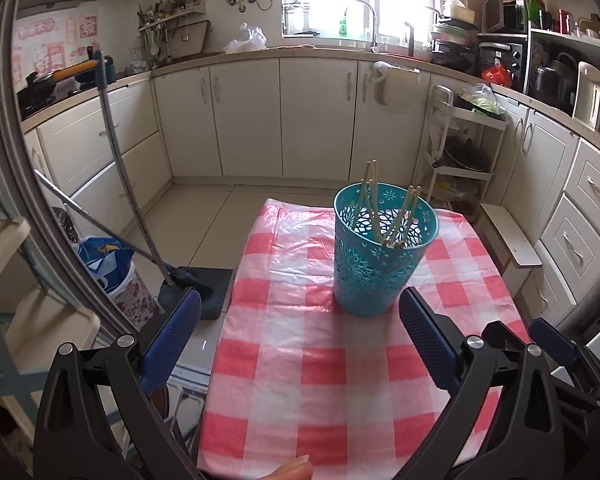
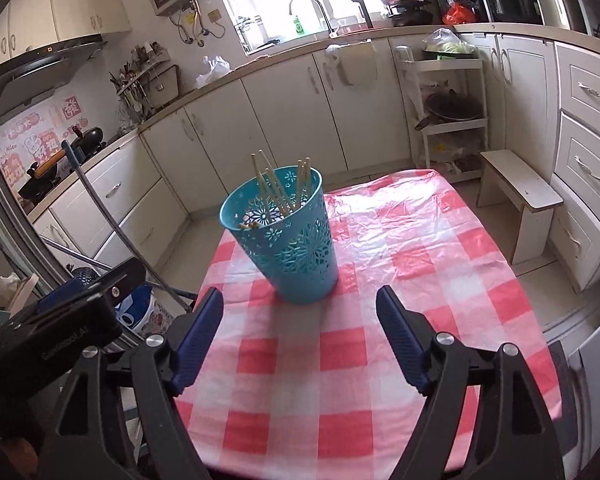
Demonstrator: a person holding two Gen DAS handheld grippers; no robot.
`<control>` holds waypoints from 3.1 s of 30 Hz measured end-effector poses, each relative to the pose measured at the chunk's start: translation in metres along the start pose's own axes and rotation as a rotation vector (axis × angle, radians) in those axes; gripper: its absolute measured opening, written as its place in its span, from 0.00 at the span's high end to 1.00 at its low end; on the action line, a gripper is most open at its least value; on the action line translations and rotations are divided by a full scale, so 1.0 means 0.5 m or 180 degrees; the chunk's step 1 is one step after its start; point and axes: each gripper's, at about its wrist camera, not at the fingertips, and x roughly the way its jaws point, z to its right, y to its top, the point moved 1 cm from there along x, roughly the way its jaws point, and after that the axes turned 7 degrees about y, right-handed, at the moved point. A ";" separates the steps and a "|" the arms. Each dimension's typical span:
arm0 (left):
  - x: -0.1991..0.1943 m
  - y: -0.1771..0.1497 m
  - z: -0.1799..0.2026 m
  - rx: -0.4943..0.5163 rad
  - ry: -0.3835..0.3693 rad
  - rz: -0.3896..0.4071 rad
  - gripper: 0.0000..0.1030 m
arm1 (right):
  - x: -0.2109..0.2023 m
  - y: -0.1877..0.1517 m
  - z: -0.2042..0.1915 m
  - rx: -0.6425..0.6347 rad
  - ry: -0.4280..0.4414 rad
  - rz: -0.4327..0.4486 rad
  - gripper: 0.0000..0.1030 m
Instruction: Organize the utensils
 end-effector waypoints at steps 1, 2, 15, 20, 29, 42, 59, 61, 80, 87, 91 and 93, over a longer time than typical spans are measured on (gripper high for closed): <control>-0.019 -0.003 -0.007 -0.0012 -0.0018 0.0006 0.08 | -0.018 -0.003 -0.007 -0.0007 0.0011 0.0003 0.24; -0.040 -0.006 -0.015 -0.0019 -0.0025 0.0017 0.08 | -0.028 -0.003 -0.012 -0.0018 0.0005 0.0007 0.24; -0.289 -0.066 -0.106 -0.0032 -0.0155 0.0099 0.07 | -0.237 -0.063 -0.094 -0.0257 -0.0023 0.0101 0.07; -0.383 -0.102 -0.138 -0.0149 -0.0475 0.0198 0.07 | -0.296 -0.097 -0.118 -0.0294 0.0003 0.0036 0.07; -0.510 -0.151 -0.151 -0.0041 -0.0211 0.0349 0.07 | -0.405 -0.133 -0.146 -0.0295 0.0007 0.0073 0.07; -0.658 -0.213 -0.184 0.0022 -0.0096 0.0487 0.07 | -0.509 -0.192 -0.164 -0.0249 -0.0075 0.0038 0.07; -0.704 -0.268 -0.206 0.0045 -0.0519 0.0076 0.07 | -0.624 -0.267 -0.204 -0.0228 0.0067 0.0093 0.07; -0.715 -0.273 -0.207 0.0055 -0.0468 0.0160 0.07 | -0.631 -0.278 -0.210 -0.0265 0.0035 0.0132 0.07; -0.790 -0.298 -0.244 -0.0049 -0.0197 0.0480 0.07 | -0.706 -0.310 -0.241 -0.0481 0.0121 0.0574 0.07; -0.802 -0.303 -0.254 -0.0142 -0.0192 0.0532 0.07 | -0.713 -0.314 -0.244 -0.0493 0.0145 0.0598 0.07; -0.803 -0.303 -0.251 -0.0125 -0.0187 0.0530 0.07 | -0.710 -0.318 -0.244 -0.0498 0.0152 0.0566 0.07; -0.805 -0.304 -0.249 -0.0106 -0.0183 0.0532 0.07 | -0.710 -0.319 -0.246 -0.0515 0.0153 0.0567 0.07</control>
